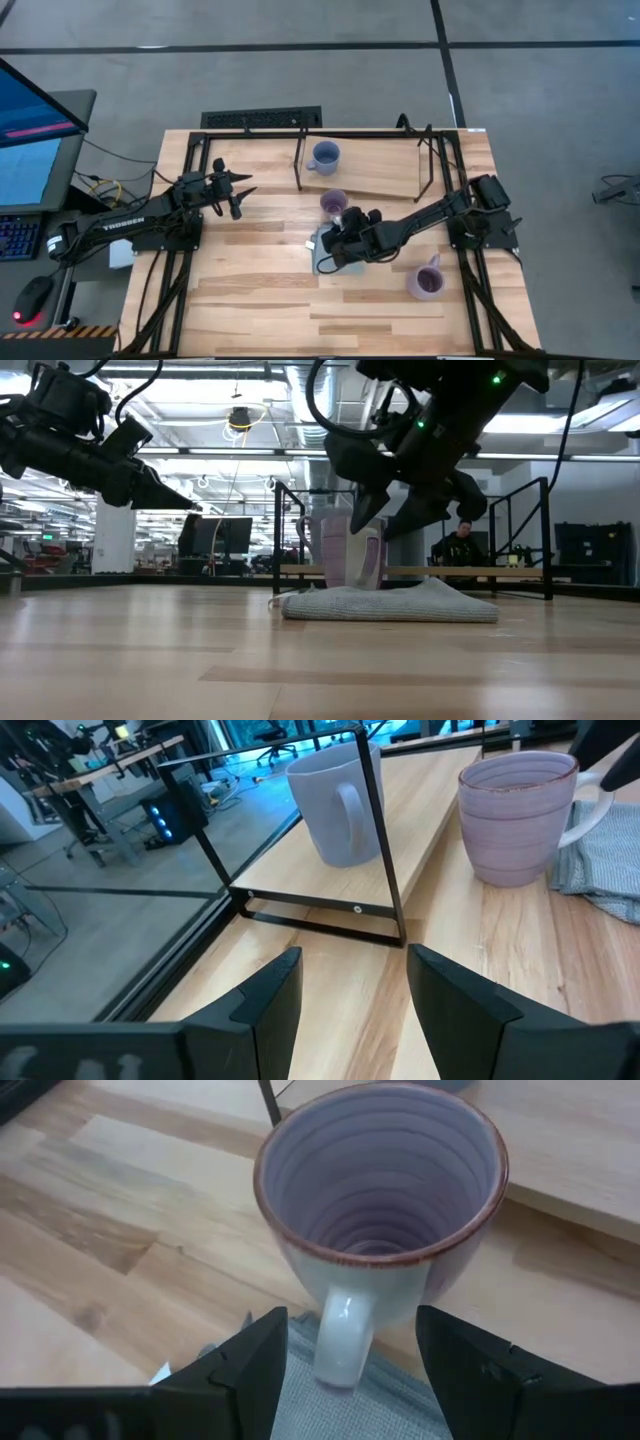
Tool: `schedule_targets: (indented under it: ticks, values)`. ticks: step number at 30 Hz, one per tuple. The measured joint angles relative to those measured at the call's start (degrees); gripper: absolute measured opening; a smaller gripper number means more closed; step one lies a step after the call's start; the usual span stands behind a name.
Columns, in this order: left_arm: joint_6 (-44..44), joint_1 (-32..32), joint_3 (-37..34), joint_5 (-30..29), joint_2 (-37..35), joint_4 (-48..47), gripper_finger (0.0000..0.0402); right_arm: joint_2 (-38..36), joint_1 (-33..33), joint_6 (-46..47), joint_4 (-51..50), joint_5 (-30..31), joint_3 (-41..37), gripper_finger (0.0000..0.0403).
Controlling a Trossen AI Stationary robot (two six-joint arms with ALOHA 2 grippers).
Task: Stack small to large cups/mugs on shelf
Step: Put the left violet cup on the shelf
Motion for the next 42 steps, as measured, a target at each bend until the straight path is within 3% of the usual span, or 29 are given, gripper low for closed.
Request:
schedule_targets:
  ticks: [16,21,32,42]
  values:
    - [0.04,-0.01,0.00,0.00,-0.02,-0.16,0.0174,0.00,-2.86,-0.11,0.00,-4.86,0.00,0.0240]
    - [0.04,0.00,0.00,0.00,-0.02,-0.16,0.0174,0.00,-3.23,-0.14,0.00,-5.41,0.00,0.0201]
    - [0.07,-0.02,0.00,0.00,-0.02,-0.20,0.0174,0.00,-3.10,-0.14,0.04,-4.91,0.00,0.0067]
    - [0.09,-0.02,0.00,0.00,-0.02,-2.04,0.0174,0.00,-3.02,-0.10,1.27,-4.28,-0.04,0.0064]
